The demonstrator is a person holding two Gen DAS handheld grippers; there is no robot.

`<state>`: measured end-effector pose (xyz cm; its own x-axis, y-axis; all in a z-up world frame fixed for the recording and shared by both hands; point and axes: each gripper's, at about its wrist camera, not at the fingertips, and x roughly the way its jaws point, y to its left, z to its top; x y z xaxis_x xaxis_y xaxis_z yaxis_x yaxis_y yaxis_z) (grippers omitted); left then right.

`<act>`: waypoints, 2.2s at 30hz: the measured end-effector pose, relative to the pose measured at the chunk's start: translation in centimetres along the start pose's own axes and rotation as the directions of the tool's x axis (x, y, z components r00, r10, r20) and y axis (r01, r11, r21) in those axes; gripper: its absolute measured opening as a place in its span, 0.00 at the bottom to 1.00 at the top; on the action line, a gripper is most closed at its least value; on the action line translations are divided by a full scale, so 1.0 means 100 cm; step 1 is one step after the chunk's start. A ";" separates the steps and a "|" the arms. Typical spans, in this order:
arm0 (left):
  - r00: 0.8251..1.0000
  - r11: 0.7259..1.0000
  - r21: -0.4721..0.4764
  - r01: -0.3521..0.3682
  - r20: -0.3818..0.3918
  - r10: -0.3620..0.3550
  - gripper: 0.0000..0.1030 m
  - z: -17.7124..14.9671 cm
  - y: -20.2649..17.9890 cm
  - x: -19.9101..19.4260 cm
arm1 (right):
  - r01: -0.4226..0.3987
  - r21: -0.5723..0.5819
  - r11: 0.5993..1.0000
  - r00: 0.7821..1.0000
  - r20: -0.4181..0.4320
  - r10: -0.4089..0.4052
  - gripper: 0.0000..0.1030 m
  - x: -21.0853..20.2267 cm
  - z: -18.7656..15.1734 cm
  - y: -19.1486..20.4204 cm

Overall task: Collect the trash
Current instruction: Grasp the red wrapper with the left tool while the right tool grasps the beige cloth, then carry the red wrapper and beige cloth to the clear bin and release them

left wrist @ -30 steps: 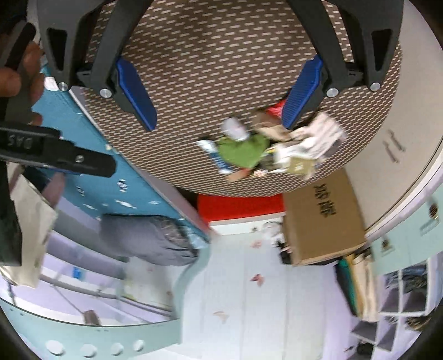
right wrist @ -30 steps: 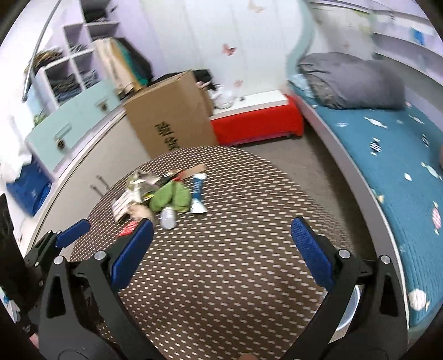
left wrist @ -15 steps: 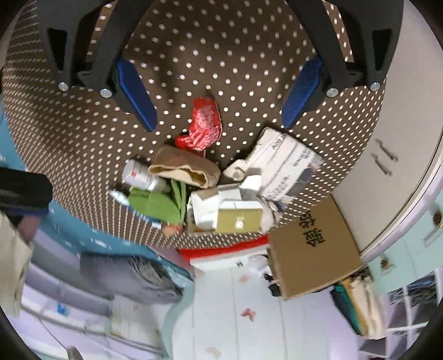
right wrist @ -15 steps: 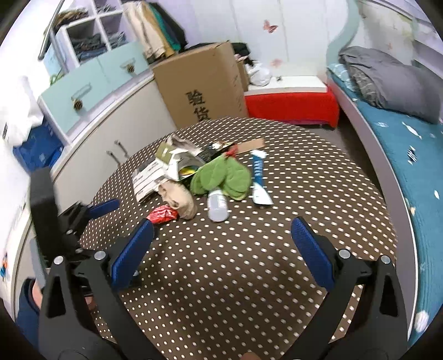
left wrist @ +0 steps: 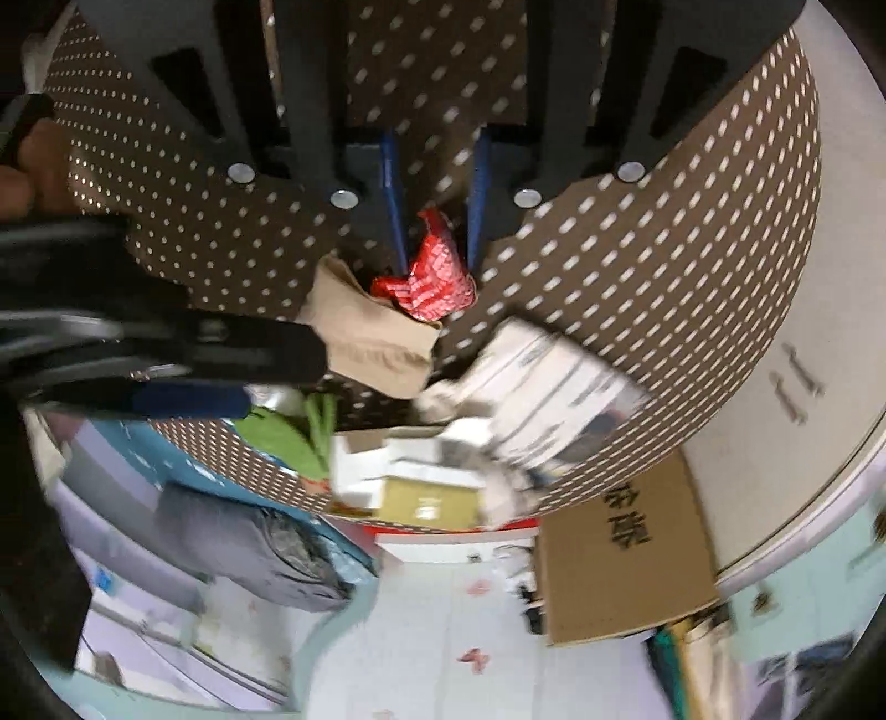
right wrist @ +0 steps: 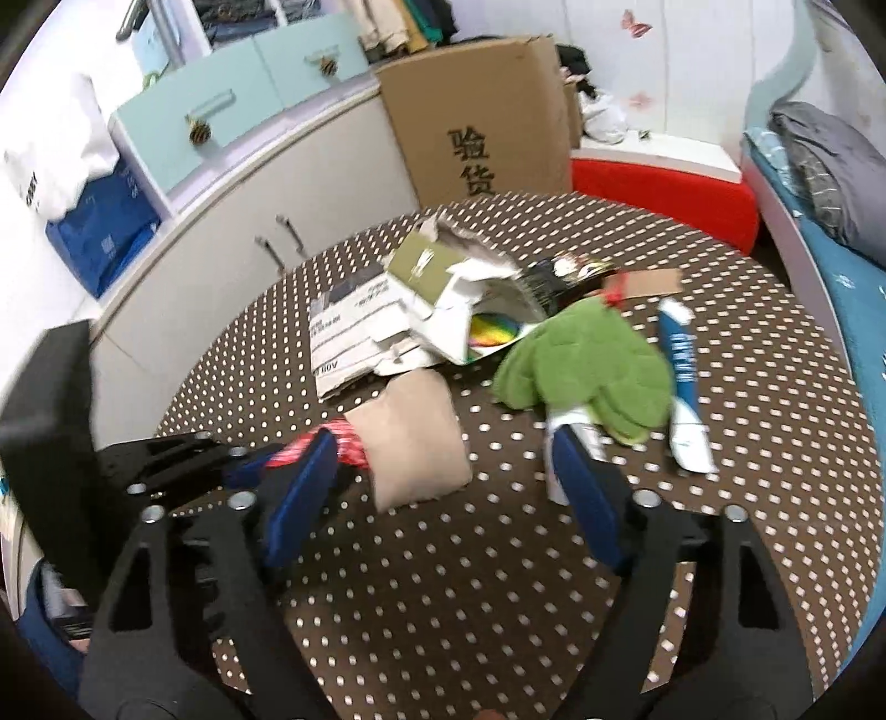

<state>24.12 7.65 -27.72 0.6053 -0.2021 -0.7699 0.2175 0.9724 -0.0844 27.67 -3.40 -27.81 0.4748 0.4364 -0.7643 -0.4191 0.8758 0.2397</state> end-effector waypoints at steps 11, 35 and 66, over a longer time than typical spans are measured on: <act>0.999 0.995 -0.092 -0.029 0.013 0.030 0.19 -0.017 0.029 -0.023 | 0.079 -0.111 0.991 0.996 -0.029 -0.083 0.25 0.024 -0.009 0.028; 0.997 0.992 0.109 -0.066 0.047 0.061 0.77 0.000 -0.054 -0.007 | 0.020 0.165 0.986 0.987 0.154 -0.046 0.24 -0.122 -0.086 -0.062; 0.996 0.984 0.160 0.083 0.007 -0.085 0.68 0.015 -0.124 0.014 | 0.089 0.309 0.947 0.958 0.233 -0.166 0.24 -0.196 -0.134 -0.133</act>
<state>23.44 -4.92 -26.79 0.5902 -0.2848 -0.7553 0.3867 0.9211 -0.0452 13.59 -26.40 -24.06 0.7047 0.3205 -0.6330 -0.1152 0.9320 0.3436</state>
